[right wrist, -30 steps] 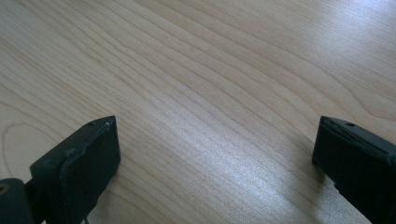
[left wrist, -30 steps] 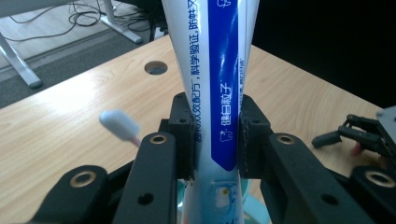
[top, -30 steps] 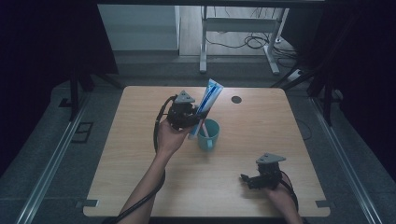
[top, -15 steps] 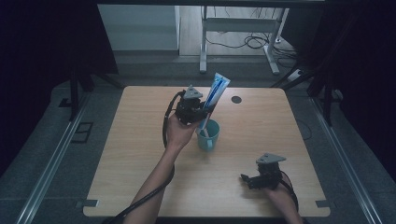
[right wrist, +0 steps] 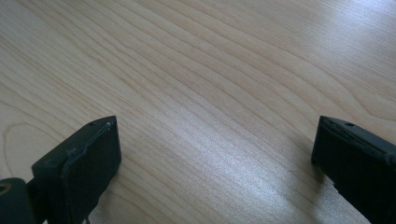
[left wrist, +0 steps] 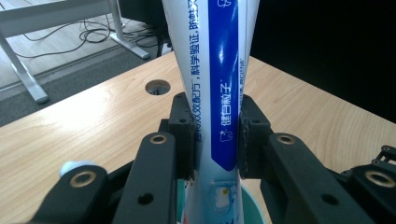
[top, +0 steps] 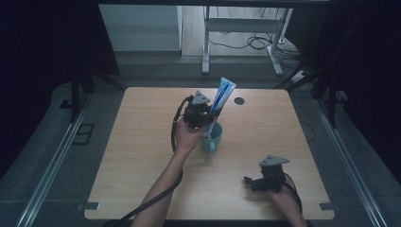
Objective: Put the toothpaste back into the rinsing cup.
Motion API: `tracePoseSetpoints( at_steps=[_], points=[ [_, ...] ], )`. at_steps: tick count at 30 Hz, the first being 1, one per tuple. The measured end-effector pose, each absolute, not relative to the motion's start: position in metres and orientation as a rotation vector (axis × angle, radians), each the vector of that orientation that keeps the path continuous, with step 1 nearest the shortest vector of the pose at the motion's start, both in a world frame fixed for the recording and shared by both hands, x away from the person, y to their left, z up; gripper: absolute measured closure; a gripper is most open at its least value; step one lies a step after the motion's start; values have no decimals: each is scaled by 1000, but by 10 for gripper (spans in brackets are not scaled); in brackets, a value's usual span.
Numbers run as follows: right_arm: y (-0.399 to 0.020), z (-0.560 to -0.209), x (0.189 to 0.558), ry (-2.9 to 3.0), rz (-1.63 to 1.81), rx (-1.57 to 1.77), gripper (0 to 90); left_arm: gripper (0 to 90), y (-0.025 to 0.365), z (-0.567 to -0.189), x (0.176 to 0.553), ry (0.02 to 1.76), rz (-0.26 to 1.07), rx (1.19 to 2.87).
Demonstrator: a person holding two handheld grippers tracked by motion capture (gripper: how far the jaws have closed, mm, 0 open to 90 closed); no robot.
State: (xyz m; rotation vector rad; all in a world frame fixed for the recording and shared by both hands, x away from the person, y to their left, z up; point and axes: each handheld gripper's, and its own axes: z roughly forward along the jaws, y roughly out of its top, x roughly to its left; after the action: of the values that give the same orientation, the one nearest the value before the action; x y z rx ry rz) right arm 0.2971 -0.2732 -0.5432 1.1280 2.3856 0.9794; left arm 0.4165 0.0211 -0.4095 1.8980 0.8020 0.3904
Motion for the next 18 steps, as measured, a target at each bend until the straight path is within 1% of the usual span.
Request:
tracePoseSetpoints(
  at_steps=[18],
  points=[
    [-273, -543, 297, 2385, 978, 1129, 12, 719, 17, -441, 412, 821, 395, 1894]
  ],
)
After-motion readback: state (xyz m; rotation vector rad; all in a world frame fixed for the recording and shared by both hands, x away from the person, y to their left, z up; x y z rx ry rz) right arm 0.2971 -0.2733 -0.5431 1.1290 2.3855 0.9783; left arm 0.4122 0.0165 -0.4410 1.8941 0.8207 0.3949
